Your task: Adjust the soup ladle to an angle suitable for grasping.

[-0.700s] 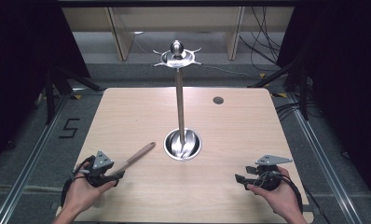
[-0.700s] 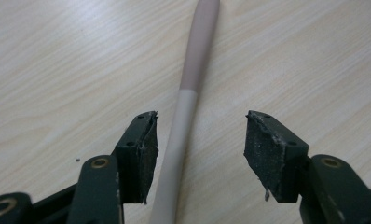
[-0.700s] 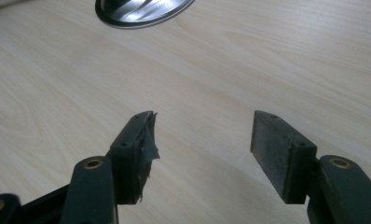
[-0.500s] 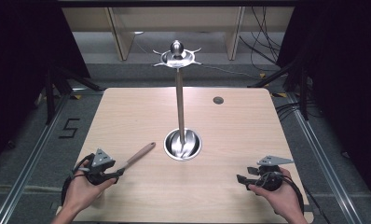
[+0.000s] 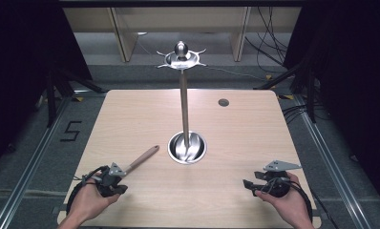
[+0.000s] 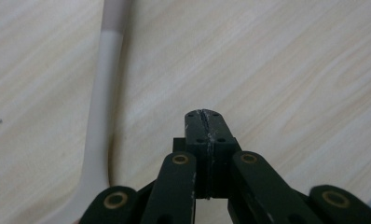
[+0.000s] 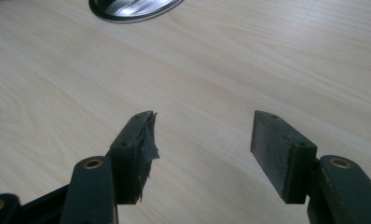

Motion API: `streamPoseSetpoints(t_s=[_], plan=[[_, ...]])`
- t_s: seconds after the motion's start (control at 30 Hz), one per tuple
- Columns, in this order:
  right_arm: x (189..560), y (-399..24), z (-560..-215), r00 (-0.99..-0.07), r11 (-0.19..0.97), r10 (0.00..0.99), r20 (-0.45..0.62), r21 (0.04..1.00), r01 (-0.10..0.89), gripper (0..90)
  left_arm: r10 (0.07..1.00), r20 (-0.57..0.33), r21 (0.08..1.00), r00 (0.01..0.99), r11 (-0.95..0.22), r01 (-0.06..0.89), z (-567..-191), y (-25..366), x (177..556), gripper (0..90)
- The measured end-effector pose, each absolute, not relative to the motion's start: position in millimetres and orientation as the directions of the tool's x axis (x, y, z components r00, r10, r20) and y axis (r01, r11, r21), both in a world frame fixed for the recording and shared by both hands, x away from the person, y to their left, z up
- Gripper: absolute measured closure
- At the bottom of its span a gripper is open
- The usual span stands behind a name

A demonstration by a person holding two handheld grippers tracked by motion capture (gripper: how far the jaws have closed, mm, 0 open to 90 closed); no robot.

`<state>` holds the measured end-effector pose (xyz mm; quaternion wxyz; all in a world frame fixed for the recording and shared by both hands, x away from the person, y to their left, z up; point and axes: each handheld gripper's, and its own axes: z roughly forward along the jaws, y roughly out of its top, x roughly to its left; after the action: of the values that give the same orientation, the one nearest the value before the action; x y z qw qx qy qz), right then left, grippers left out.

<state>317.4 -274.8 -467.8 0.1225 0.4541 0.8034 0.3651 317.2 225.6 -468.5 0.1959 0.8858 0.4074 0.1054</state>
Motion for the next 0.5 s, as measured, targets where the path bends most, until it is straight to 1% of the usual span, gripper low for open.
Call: streamPoseSetpoints(t_s=[0.03,0.1,0.2,0.27,0.3,0.43,0.47,0.5], plan=[[318.1,-275.4,-467.9,-0.553,0.313,0.821,0.143,0.697,0.645,40.4,0.764,0.04,0.396,0.644,-0.604,0.691,-469.9,226.8,317.9,89.1],[318.4,-275.1,-468.6,-0.555,0.317,0.819,0.144,0.694,0.647,40.4,0.775,0.035,0.365,0.631,-0.598,0.714,-472.6,227.7,317.9,89.1],[318.7,-275.1,-468.9,-0.559,0.316,0.816,0.147,0.695,0.645,40.4,0.785,0.062,0.308,0.616,-0.603,0.736,-475.2,229.6,317.9,89.1],[319.0,-275.5,-469.2,-0.559,0.317,0.816,0.148,0.694,0.647,40.4,0.776,0.078,0.297,0.626,-0.618,0.728,-475.5,232.6,318.7,89.1],[318.7,-275.3,-469.1,-0.555,0.313,0.818,0.153,0.691,0.652,40.4,0.777,0.09,0.274,0.623,-0.62,0.735,-475.8,235.8,319.6,89.1],[319.2,-274.6,-469.0,-0.564,0.323,0.814,0.14,0.698,0.639,40.4,0.786,0.123,0.258,0.605,-0.614,0.746,-477.7,241.2,320.6,89.0],[318.8,-274.1,-468.9,-0.565,0.323,0.813,0.143,0.697,0.641,40.4,0.787,0.144,0.24,0.6,-0.615,0.751,-477.0,244.4,322.8,89.0],[318.8,-274.2,-468.9,-0.564,0.322,0.813,0.143,0.697,0.641,40.4,0.792,0.155,0.249,0.591,-0.61,0.752,-477.3,246.1,323.6,89.0]])
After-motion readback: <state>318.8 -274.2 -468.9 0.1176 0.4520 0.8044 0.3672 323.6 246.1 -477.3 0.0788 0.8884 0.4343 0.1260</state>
